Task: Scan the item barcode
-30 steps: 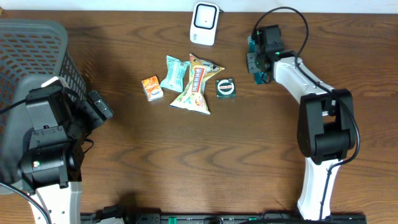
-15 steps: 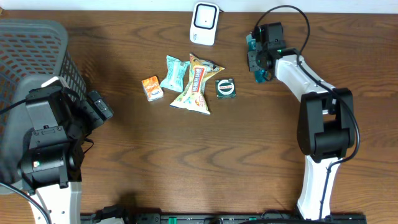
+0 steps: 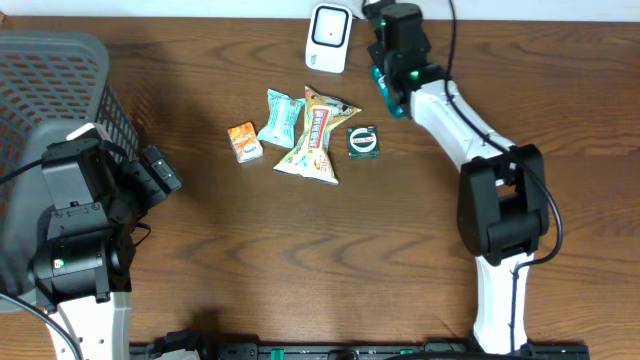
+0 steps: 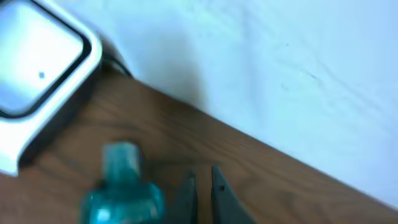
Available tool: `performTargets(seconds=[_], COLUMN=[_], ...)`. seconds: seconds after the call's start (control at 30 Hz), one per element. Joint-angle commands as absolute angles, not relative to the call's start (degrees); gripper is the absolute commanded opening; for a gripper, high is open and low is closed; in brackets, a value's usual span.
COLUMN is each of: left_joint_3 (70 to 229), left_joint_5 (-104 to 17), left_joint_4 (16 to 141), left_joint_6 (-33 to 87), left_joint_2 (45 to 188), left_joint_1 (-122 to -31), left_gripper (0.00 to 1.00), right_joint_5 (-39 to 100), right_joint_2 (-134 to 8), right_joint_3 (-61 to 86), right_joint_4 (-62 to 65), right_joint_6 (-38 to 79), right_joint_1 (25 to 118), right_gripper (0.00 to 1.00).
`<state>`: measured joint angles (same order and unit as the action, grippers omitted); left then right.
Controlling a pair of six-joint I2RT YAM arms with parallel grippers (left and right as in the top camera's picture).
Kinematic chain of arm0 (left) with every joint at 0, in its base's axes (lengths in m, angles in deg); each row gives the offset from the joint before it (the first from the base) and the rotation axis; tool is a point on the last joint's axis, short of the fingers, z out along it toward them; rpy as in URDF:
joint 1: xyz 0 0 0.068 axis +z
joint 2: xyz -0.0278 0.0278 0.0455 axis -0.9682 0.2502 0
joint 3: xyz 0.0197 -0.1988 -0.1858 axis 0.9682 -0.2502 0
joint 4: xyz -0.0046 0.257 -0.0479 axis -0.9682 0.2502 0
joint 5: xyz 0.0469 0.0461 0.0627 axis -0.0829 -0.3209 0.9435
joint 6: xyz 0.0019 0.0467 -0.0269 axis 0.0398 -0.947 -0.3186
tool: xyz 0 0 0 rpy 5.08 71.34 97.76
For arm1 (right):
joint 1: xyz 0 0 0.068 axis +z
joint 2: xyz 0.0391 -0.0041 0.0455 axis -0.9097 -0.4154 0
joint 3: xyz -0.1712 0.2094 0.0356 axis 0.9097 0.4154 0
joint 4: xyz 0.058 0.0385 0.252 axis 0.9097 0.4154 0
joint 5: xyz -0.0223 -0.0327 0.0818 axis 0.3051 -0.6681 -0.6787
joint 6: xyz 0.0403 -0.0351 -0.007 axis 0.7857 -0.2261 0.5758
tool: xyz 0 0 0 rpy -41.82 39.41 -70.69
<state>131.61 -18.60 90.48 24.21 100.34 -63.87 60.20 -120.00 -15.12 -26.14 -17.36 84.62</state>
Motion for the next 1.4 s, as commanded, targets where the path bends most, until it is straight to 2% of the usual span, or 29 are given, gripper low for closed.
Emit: performTargets(seconds=[0.0,0.07,0.17,0.27,0.43,0.73,0.93,1.0,1.23,1.37], left_joint_3=[131.9,131.9,131.9,131.9,131.9,131.9,131.9,131.9,131.9,131.9], left_joint_5=[-17.9,-17.9,-17.9,-17.9,-17.9,-17.9,-17.9,-17.9,-17.9,-17.9], left_joint_4=[90.5,90.5,90.5,90.5,90.5,90.5,90.5,90.5,90.5,90.5], left_joint_6=[24.7,24.7,24.7,24.7,24.7,24.7,24.7,24.7,24.7,24.7], left_joint_2=[100.5,100.5,100.5,100.5,100.5,100.5,100.5,100.5,100.5,100.5], left_joint_1=[-63.5,-63.5,-63.5,-63.5,-63.5,-63.5,-63.5,-63.5,-63.5,-63.5], left_gripper=[0.98,0.98,0.98,0.98,0.98,0.98,0.98,0.98,0.98,0.98], right_joint_5=[63.7,57.6,47.7,43.6,35.1,38.5,43.5,45.9,50.5,50.6], right_joint_2=[-119.5,-119.5,-119.5,-119.5,-119.8,-120.1,-123.2,-124.2,-127.2,-128.0], right_joint_3=[-15.7,-15.7,-15.7,-15.7,-15.7,-15.3,-15.0,-15.0,-15.0,-15.0], right_joint_4=[-22.2,-17.4,-12.5,-8.7,-4.1,-2.2,-4.0,-4.9,-7.7,-8.2], right_joint_6=[-18.7,-14.5,-11.9,-9.6,-7.9,-10.2,-10.3,-10.3,-12.3,-12.3], right_joint_1=[84.7,83.8,82.1,80.7,79.0,80.9,82.1,82.5,83.5,83.5], right_gripper=[0.08,0.13,0.39,0.52,0.58,0.63,0.84,0.86,0.86,0.78])
